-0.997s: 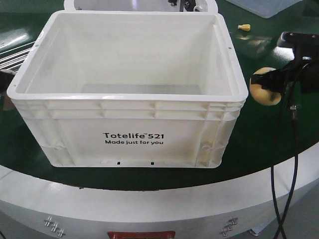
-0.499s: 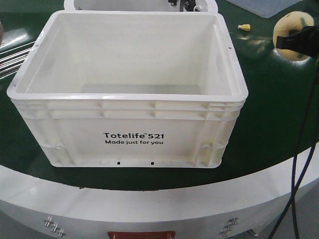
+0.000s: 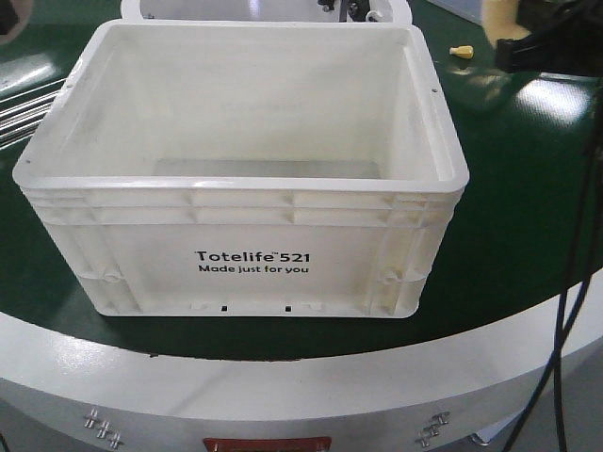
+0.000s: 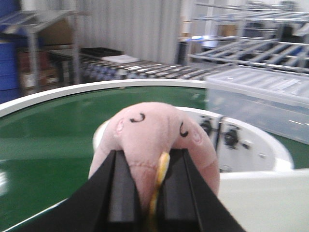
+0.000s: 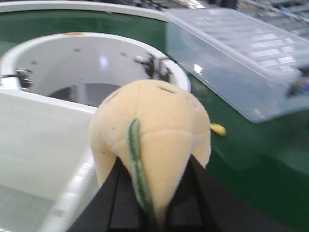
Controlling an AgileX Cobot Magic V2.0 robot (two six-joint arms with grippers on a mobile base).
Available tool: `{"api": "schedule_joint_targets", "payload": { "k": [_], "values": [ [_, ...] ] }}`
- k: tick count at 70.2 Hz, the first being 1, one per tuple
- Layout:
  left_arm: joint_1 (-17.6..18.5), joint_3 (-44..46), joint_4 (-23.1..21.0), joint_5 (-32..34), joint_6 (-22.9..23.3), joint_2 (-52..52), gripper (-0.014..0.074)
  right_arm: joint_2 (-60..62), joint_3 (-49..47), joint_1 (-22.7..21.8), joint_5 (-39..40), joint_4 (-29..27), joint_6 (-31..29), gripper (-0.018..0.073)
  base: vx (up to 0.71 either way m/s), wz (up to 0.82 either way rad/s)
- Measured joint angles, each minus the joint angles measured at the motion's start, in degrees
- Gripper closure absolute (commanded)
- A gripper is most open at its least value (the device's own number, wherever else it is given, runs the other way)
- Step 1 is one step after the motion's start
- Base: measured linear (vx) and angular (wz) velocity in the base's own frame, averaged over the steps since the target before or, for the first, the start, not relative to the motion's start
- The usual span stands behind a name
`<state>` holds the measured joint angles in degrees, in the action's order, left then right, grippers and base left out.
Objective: Place moving items into box and shelve
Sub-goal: 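Lift both plush balls and carry them over the white tote, then open both grippers to drop the plush balls into the tote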
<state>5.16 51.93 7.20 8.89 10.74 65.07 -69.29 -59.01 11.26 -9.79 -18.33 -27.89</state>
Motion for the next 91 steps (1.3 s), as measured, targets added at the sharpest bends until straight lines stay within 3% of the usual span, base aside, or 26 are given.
{"api": "schedule_joint_targets", "payload": {
  "k": [18, 31, 36, 45, 61, 72, 78, 91],
  "values": [
    [10.59, 0.00, 3.11, 0.39, 0.00, 1.80, 0.0622, -1.80, 0.00, 13.94, 5.11, -0.10, -0.72, 0.0571, 0.00, 0.00],
    [15.18, 0.00, 3.17, 0.39, 0.05, 5.64, 0.0615, -5.89, 0.00, 19.44, 7.53, -0.21, -0.79, 0.0567, 0.00, 0.00],
    [16.21, 0.00, 3.17, 0.39, 0.05, 6.79, 0.0595, -7.12, 0.00, 20.17, 7.94, -0.21, -0.79, 0.0549, 0.00, 0.00],
    [17.08, 0.00, 3.17, 0.39, 0.05, 8.38, 0.0496, -8.64, 0.00, 20.40, 8.00, -0.21, -0.79, 0.0434, 0.00, 0.00],
    [17.12, 0.00, 3.17, 0.27, 0.05, 10.65, 0.0166, -8.70, 0.00, 20.40, 8.43, -0.22, -0.84, 0.0025, 0.00, 0.00],
    [17.12, 0.00, 3.17, 0.27, 0.05, 11.03, -0.0015, -8.70, 0.00, 20.40, 9.79, -0.40, -0.84, -0.0160, 0.00, 0.00],
    [17.12, 0.00, 3.17, 0.32, 0.05, 11.10, -0.0055, -8.70, 0.00, 20.40, 10.40, -0.45, -0.84, -0.0162, 0.00, 0.00],
    [17.12, 0.00, 3.12, 0.39, 0.05, 11.50, -0.0031, -8.70, 0.00, 20.40, 10.78, -0.45, -0.90, -0.0125, 0.00, 0.00]
  ]
}}
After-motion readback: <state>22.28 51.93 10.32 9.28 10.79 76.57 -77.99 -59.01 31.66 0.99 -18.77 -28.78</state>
